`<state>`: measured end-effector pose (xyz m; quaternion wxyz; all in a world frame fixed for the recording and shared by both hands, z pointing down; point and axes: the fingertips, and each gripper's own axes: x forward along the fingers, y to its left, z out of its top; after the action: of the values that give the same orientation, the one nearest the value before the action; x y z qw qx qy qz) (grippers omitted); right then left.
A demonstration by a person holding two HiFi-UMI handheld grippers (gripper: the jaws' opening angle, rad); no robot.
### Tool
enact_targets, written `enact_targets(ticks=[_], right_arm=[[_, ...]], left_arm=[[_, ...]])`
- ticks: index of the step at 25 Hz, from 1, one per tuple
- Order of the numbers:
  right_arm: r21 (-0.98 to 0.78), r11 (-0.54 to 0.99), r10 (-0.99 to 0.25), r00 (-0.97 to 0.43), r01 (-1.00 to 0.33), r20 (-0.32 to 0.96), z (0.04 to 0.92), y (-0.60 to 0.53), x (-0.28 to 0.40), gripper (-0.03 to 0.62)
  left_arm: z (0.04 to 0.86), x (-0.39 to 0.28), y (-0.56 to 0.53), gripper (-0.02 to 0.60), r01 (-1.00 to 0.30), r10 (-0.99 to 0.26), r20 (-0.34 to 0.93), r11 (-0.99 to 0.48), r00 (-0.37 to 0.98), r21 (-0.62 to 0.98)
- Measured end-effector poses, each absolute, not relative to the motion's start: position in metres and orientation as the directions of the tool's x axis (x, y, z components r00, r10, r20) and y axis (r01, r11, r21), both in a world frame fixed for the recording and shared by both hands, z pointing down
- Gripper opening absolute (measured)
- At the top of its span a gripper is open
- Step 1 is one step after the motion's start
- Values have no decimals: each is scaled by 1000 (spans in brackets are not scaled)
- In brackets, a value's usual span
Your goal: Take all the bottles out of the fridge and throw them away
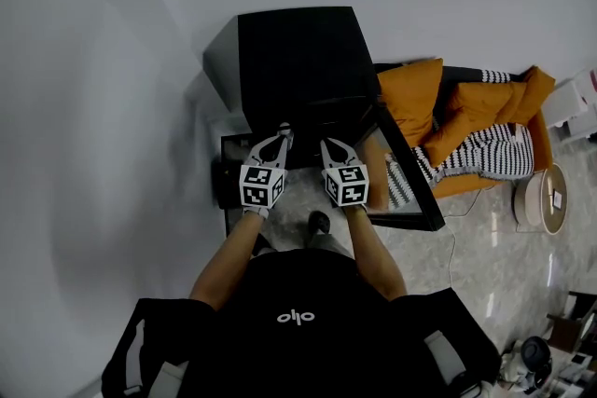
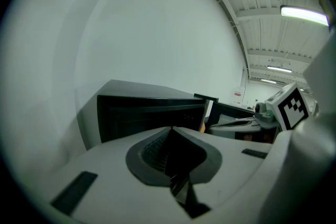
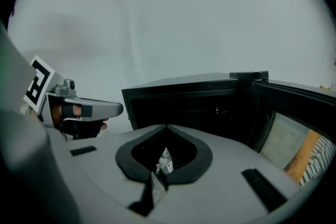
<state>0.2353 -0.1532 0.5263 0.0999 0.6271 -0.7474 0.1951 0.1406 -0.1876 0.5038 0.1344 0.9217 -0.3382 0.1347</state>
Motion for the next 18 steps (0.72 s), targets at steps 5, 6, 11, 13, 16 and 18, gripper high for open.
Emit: enact_targets(ticks=[5,6,11,13,16,18], right_arm=[[-177,187,-878,-245,-966,411,541,-154,228,9],[-180,199,-872,-258,-963,417,546,-154,226,9],[-190,275,-826,-332,-943,455,574,-157,212,12],[-195,300,-807,-357,-934,471,585,-161,207,12],[-195,341,-780,-393,-920,487,608,-169,200,20],[-190,369,-769,-414,-910,487,626,-176,195,50]], left_arm=[[516,136,-182,6,-677,-596,356,-716,719,168],[518,134,-181,6,-683,-600,360,-710,714,170],[530,124,-178,6,-713,-622,381,-680,684,172],[536,120,-180,7,-723,-629,386,-669,675,174],[552,115,-183,6,-738,-641,392,-650,660,181],[569,112,-186,6,-746,-650,388,-642,653,180]])
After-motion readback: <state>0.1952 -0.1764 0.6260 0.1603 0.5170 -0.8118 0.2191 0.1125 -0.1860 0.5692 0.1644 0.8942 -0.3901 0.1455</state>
